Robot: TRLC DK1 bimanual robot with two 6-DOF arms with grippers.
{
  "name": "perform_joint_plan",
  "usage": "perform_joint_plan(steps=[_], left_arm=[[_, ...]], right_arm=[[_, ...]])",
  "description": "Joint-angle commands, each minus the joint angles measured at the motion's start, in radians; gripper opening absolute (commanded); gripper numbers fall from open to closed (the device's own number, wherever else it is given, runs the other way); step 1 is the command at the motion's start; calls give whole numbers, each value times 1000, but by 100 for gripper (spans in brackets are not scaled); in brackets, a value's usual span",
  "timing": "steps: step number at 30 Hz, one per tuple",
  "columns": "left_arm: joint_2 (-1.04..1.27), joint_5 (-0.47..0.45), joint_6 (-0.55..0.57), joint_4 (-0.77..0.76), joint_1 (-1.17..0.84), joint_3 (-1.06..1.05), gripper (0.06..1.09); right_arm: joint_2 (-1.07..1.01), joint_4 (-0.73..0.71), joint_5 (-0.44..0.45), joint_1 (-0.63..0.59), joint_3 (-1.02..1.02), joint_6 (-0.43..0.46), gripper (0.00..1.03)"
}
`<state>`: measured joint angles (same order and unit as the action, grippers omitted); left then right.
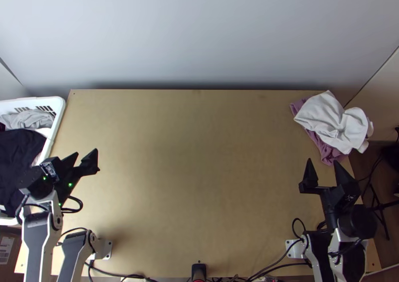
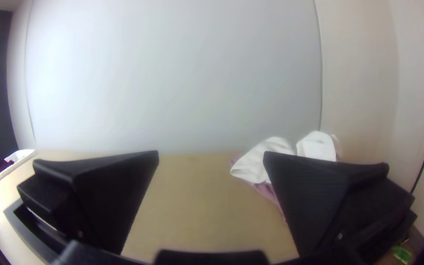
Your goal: Fold the t-shirt
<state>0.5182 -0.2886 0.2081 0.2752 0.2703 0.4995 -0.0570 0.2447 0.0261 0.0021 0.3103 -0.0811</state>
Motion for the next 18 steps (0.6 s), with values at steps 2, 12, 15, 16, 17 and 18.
perform_joint_plan(steps=[2, 12, 15, 16, 17, 18], left_arm=[[-58, 55, -10, -274, -37, -230, 104], [-132, 74, -26, -507, -115, -418, 104], [-175, 118, -21, -469, -151, -421, 104], [-210, 121, -24, -441, -157, -423, 104], [-250, 121, -24, -409, -157, -424, 104], [-293, 123, -26, -367, -157, -424, 104]], right_arm=[[60, -165, -2, 7, -200, -5, 99], [60, -151, -2, 91, -214, 0, 99], [60, -105, -2, 121, -215, 0, 99], [60, -84, -2, 121, -215, 0, 99], [60, -59, -2, 121, -215, 0, 99], [60, -36, -2, 122, -215, 0, 99]])
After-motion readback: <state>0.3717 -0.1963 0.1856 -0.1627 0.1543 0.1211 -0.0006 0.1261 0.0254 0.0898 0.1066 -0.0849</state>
